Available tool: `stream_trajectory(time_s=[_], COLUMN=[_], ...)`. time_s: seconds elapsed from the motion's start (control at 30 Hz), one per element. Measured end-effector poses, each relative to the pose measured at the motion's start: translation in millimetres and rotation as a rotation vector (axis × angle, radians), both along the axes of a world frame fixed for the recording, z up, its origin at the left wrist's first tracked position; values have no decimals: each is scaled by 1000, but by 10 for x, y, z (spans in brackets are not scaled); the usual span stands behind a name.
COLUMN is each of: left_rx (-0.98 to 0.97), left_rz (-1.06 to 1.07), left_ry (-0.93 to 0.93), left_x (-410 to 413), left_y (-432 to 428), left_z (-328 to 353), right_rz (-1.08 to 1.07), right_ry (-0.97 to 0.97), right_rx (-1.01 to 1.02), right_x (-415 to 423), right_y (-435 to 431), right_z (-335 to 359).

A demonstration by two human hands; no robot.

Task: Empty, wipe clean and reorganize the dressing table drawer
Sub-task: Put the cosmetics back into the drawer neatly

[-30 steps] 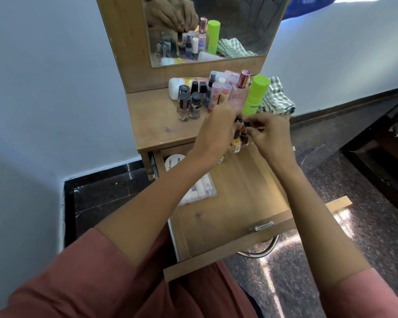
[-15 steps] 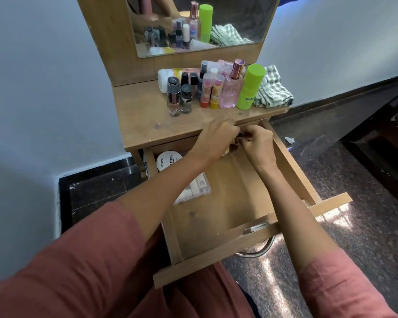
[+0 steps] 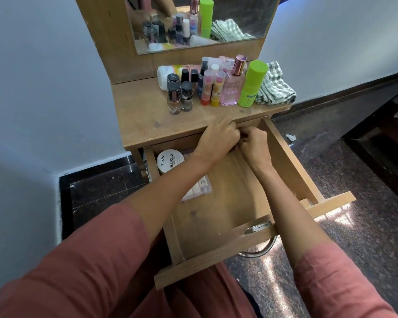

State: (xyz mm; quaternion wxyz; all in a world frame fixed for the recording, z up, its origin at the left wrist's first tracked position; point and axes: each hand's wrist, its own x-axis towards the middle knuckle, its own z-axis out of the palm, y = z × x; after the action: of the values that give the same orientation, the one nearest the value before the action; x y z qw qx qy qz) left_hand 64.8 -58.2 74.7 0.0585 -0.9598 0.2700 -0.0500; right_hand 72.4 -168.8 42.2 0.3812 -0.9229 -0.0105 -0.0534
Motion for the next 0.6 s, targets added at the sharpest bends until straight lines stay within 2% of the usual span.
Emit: stream_trajectory(time_s=[0.23, 0.37, 0.47, 0.6], left_rx=[-33, 10, -89, -295], left_rz=[14, 13, 20, -4], left_ry=[4, -83, -139, -268], left_x=[-54, -63, -68, -94], left_y=[-3, 23, 55, 93], left_z=[-4, -10, -65, 3], right_rz=[38, 51, 45, -15], right_ry=[5, 29, 30, -71], right_rx=[-4, -5, -11, -7], right_x=[-3, -1, -21, -21], right_y=[20, 13, -15, -85], right_z=[-24, -27, -5, 71])
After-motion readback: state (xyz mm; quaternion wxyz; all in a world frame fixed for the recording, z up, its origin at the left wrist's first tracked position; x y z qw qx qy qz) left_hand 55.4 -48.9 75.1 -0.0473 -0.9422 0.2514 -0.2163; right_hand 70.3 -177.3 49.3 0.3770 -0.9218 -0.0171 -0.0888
